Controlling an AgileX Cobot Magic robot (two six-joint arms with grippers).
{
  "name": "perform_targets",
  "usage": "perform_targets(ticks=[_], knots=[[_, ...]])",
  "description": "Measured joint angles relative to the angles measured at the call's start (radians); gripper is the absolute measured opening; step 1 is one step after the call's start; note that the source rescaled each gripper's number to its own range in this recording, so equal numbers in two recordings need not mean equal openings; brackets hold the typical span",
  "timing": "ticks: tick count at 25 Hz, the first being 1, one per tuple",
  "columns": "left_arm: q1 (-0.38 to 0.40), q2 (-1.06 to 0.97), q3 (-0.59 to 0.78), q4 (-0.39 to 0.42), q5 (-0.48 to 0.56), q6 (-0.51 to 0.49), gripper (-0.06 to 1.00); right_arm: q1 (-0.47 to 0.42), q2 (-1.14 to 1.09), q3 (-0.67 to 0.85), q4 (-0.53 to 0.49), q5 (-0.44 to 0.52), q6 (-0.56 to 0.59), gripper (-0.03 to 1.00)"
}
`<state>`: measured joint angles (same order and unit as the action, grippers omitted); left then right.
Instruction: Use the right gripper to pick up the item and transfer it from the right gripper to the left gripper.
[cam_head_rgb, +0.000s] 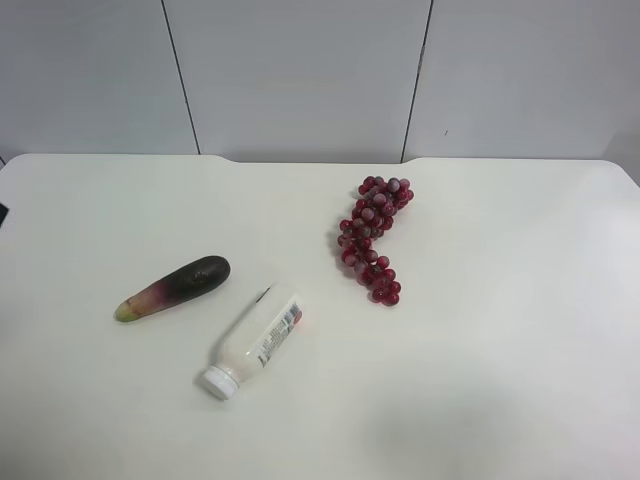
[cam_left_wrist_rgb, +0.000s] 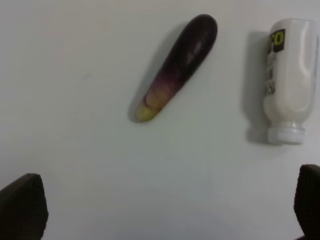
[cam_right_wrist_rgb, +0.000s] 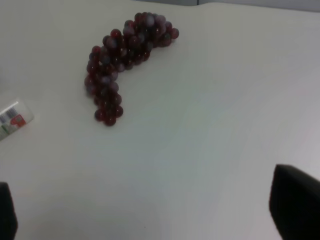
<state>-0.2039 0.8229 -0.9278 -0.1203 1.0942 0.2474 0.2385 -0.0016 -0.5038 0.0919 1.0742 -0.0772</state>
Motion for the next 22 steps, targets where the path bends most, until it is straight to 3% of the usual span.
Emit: perform_targets(ticks=[5,10,16,22], knots=[[0.0,-0.143,0.0,0.0,0.106,-0.004,1.0,0.0,0.0,0.0,0.0,0.0,0.0,1.0],[0.0,-0.271,0.033,0.0,0.117,-0.045,1.0,0.0,0.0,0.0,0.0,0.0,0.0,1.0],[0.0,-0.433,0.213,0.0,0.12,-0.068,1.0,0.0,0.0,0.0,0.0,0.0,0.0,1.0],[0.0,-0.583,0.357,0.002,0.126,-0.156,1.0,0.0,0.0,0.0,0.0,0.0,0.0,1.0]])
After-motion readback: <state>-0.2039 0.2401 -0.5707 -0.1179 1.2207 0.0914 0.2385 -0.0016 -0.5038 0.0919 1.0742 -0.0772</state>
